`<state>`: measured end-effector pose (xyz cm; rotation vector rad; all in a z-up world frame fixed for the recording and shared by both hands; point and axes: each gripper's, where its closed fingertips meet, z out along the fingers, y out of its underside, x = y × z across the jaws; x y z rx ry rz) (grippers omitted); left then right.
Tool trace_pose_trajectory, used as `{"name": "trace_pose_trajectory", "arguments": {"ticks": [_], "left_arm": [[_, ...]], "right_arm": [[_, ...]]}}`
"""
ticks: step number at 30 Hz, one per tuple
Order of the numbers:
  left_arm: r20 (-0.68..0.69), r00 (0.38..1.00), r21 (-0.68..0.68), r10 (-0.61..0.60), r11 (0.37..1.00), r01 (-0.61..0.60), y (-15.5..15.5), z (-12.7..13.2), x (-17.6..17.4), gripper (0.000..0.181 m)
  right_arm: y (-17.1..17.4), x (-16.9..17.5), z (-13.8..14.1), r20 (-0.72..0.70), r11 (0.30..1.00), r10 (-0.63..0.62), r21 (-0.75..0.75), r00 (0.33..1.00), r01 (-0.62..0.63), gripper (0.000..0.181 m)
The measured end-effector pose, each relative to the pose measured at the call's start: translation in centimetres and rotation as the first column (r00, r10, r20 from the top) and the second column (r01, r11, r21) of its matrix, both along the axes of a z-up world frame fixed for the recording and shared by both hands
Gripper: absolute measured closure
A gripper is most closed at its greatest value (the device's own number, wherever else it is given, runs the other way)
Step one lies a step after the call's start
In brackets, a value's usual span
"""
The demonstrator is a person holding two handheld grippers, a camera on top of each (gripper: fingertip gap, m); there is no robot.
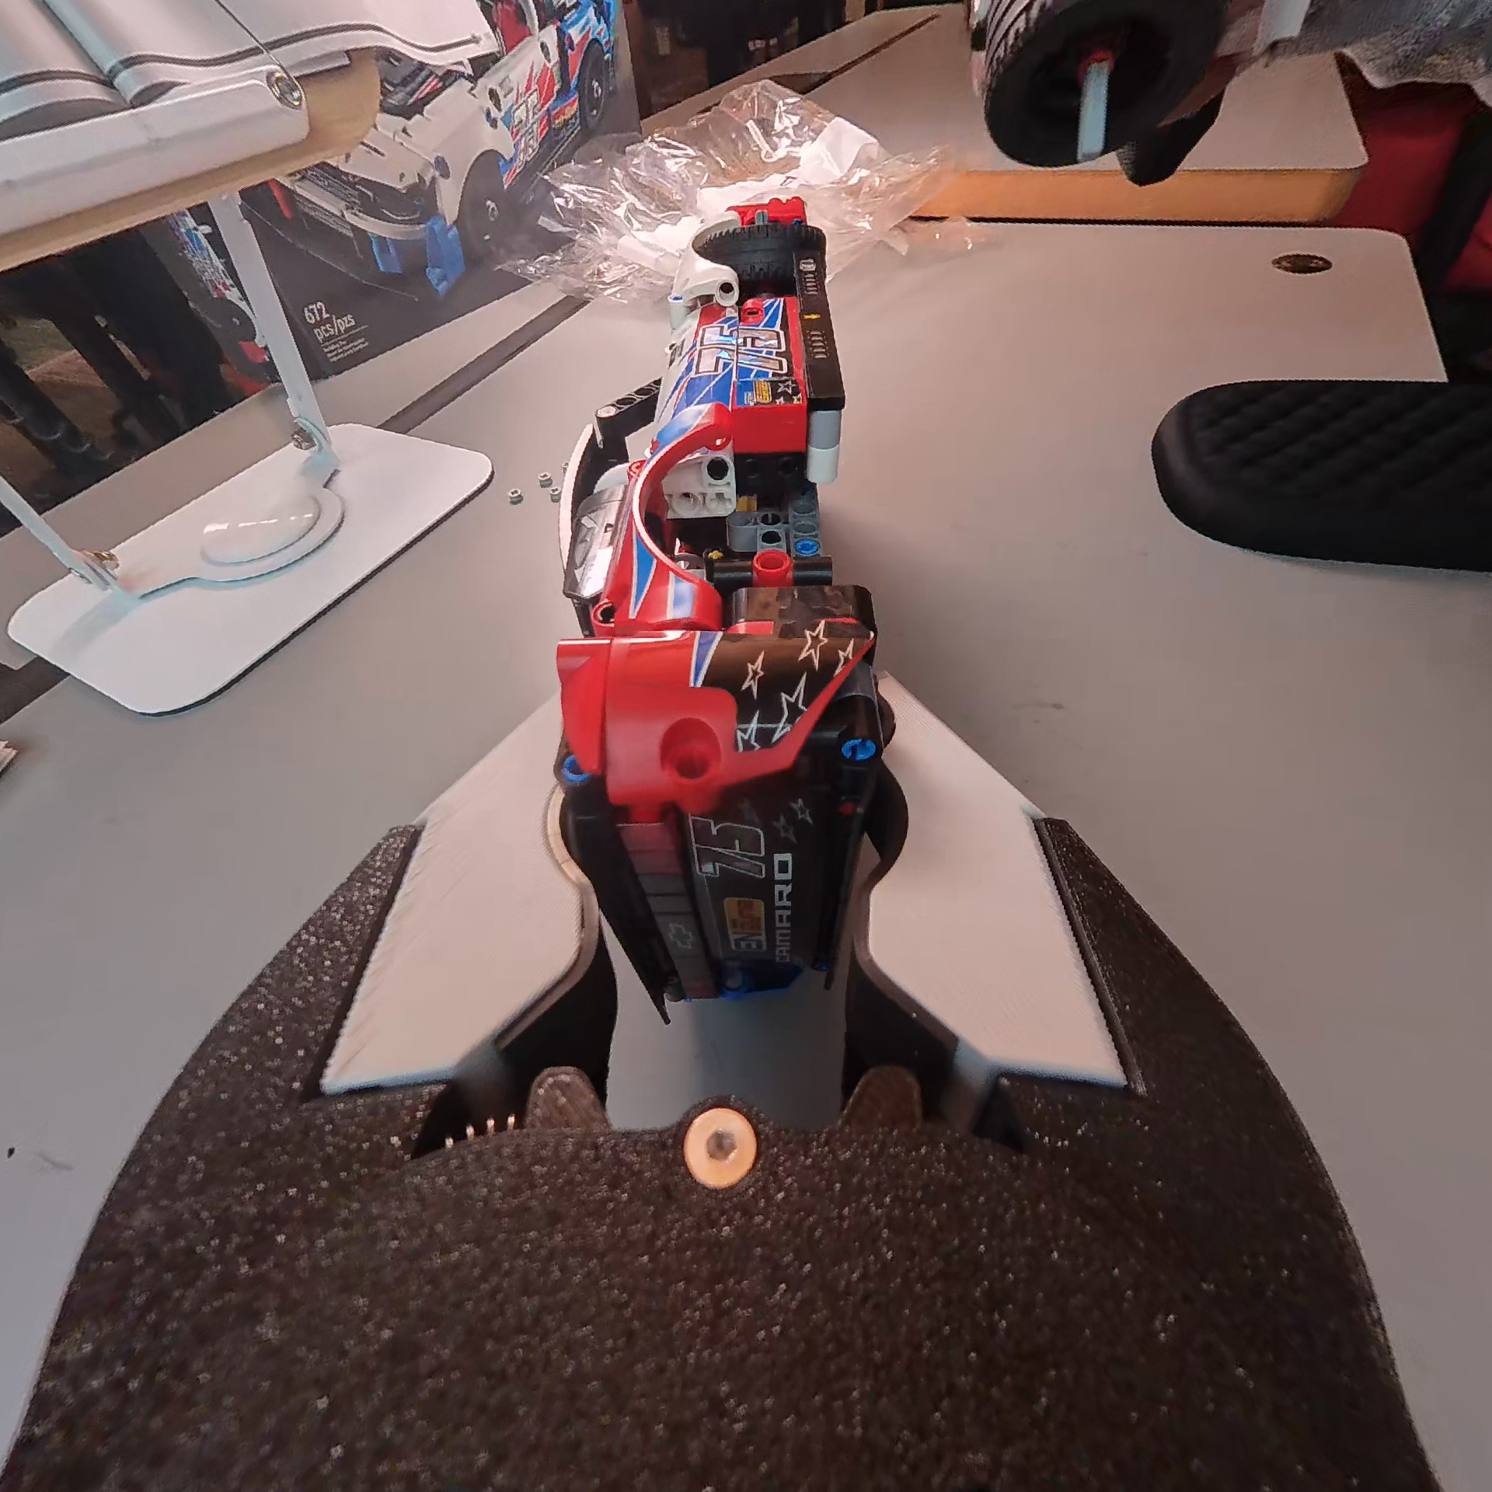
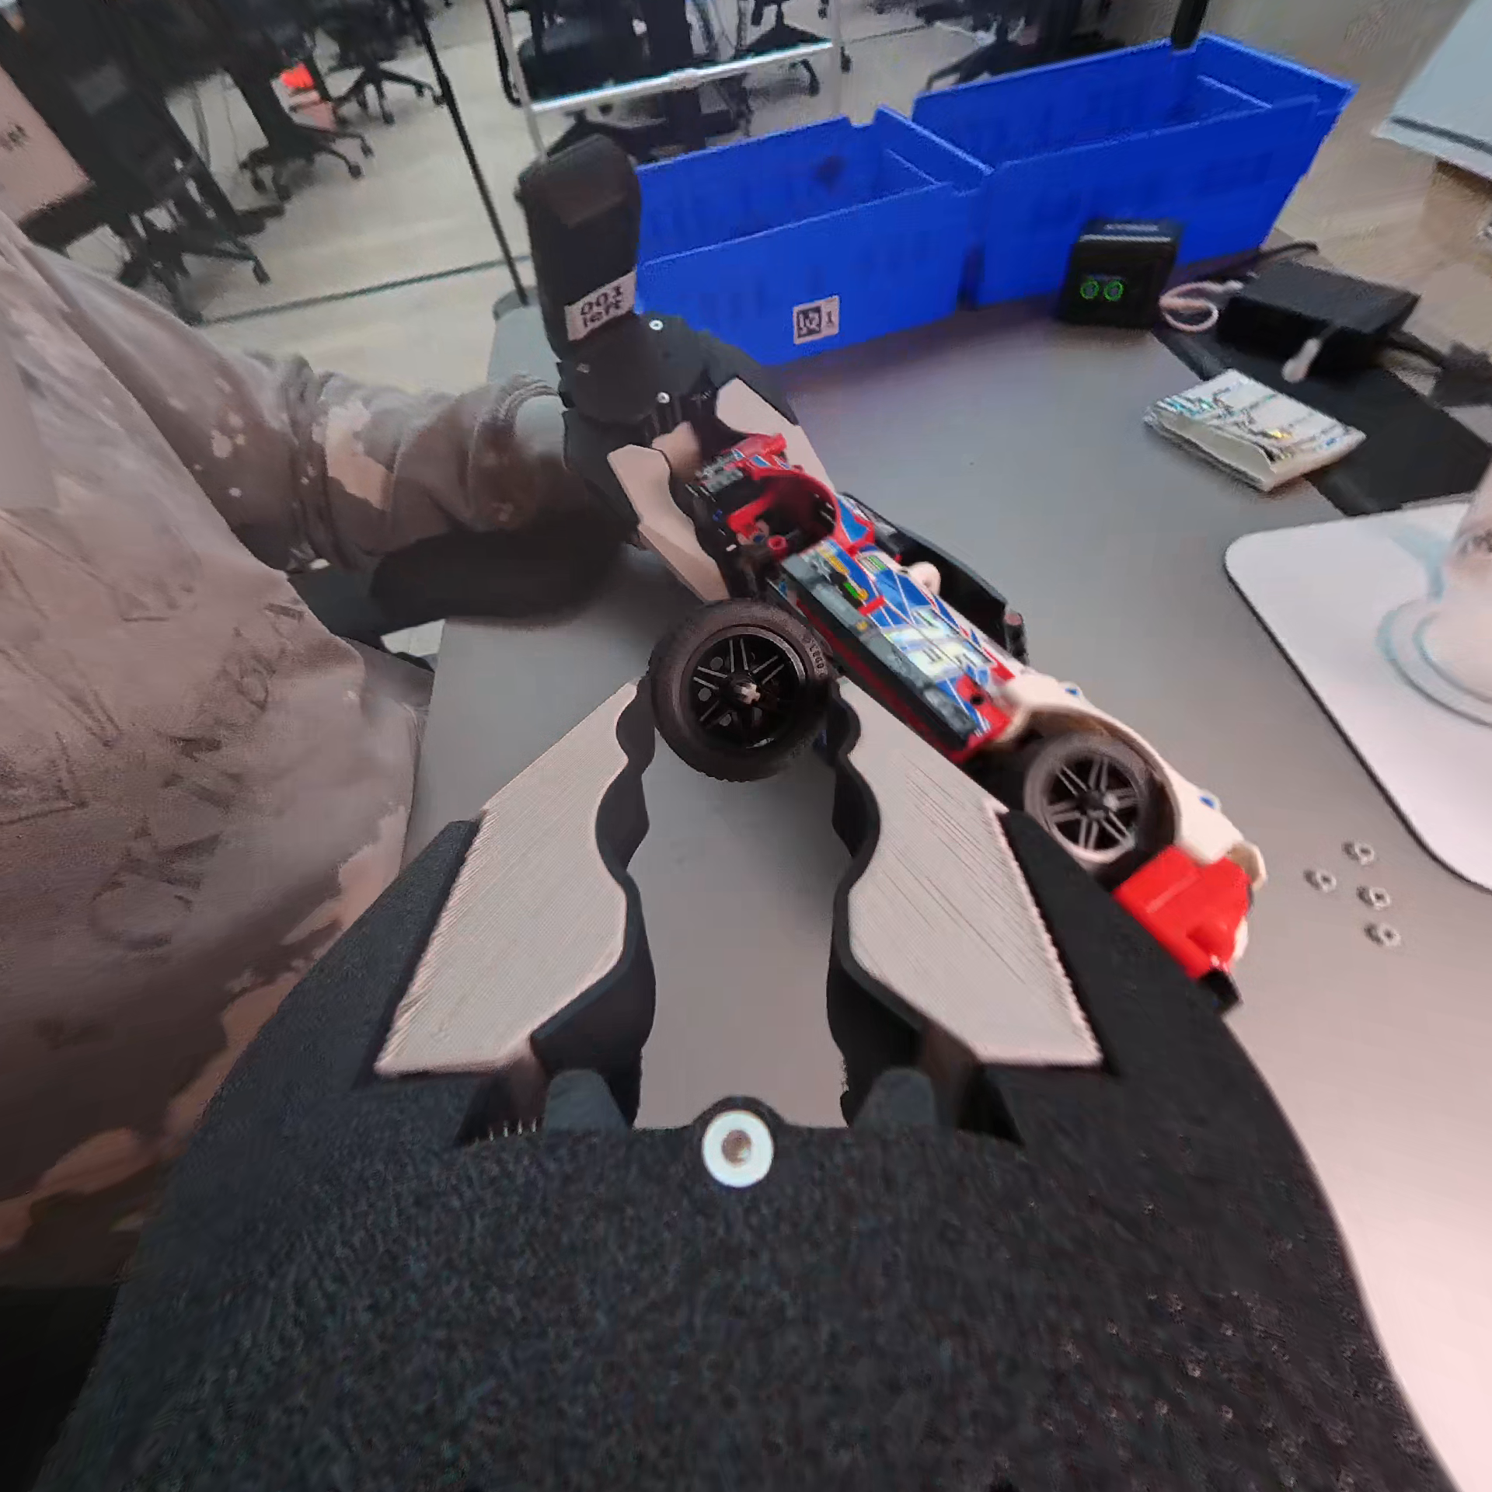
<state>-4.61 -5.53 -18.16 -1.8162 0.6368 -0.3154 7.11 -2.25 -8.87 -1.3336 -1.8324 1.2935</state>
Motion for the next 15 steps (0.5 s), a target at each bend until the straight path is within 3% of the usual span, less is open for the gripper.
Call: {"name": "trace_pose_trajectory", "arguments": {"ticks": [6,15], "left_arm": [[-0.017,1.0,0.015,-0.002,1.0,0.002,0.0,-0.1,0.0,0.116],[0.009,0.999,-0.024,0.033,0.999,-0.032,0.4,-0.7,-0.5,0.106]], "right_arm": [[-3.1,-4.3,1.1,0.021,0.988,0.08,0.127,0.997,-0.082,0.14],[-2.4,-9.1,-0.4,0.125,0.981,0.051,0.179,0.991,-0.074,0.139]]}}
